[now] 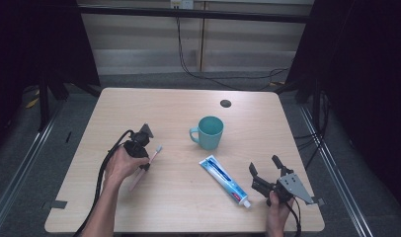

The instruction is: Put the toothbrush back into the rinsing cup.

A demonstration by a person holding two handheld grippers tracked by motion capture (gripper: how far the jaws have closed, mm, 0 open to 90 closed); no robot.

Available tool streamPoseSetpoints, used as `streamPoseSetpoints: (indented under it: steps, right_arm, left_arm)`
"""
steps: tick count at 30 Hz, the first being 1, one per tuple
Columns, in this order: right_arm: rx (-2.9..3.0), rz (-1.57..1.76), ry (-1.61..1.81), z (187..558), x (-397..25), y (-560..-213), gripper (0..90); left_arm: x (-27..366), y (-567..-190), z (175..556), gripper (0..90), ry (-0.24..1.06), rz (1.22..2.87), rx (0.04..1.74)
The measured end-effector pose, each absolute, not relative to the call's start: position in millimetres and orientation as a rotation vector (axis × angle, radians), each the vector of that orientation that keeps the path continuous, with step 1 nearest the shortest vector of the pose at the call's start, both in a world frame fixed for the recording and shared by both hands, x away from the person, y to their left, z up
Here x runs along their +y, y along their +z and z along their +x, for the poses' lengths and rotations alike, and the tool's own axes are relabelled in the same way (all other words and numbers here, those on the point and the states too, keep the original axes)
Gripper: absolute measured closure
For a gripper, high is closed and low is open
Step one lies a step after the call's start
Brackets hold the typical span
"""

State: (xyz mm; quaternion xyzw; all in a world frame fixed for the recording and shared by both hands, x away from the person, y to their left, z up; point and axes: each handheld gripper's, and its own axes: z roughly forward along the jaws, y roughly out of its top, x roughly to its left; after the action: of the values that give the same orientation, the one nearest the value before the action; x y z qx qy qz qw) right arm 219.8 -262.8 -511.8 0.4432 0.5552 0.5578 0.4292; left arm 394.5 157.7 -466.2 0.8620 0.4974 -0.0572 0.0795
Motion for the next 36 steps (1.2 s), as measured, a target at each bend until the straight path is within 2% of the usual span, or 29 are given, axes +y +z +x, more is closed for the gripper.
streamPoseSetpoints:
  steps: [12,13,15,16,23,27,33,36]
  right_arm:
    - [1.386,1.107,1.392,220,-263,-512,13.7]
    - [1.386,1.109,1.392,220,-263,-512,13.7]
    - [1.386,1.109,1.392,220,-263,-512,13.6]
    - [1.386,1.108,1.392,220,-263,-512,13.7]
    - [1.387,1.112,1.391,220,-263,-512,13.7]
    - [1.386,1.110,1.392,220,-263,-512,13.6]
    - [1.386,1.108,1.392,220,-263,-512,13.7]
    - [1.386,1.111,1.392,220,-263,-512,13.7]
  left_arm:
    - [160,-462,393,81.7,-0.189,2.552,1.466]
    - [159,-461,393,84.2,-0.184,2.559,1.464]
    - [158,-461,393,84.3,-0.151,2.592,1.472]
    - [158,-464,395,84.0,-0.184,2.599,1.461]
    - [155,-464,395,84.0,-0.176,2.620,1.463]
    - [148,-466,394,83.7,-0.130,2.656,1.450]
    - [148,-466,394,84.1,-0.133,2.647,1.462]
    - [150,-467,392,84.3,-0.167,2.592,1.461]
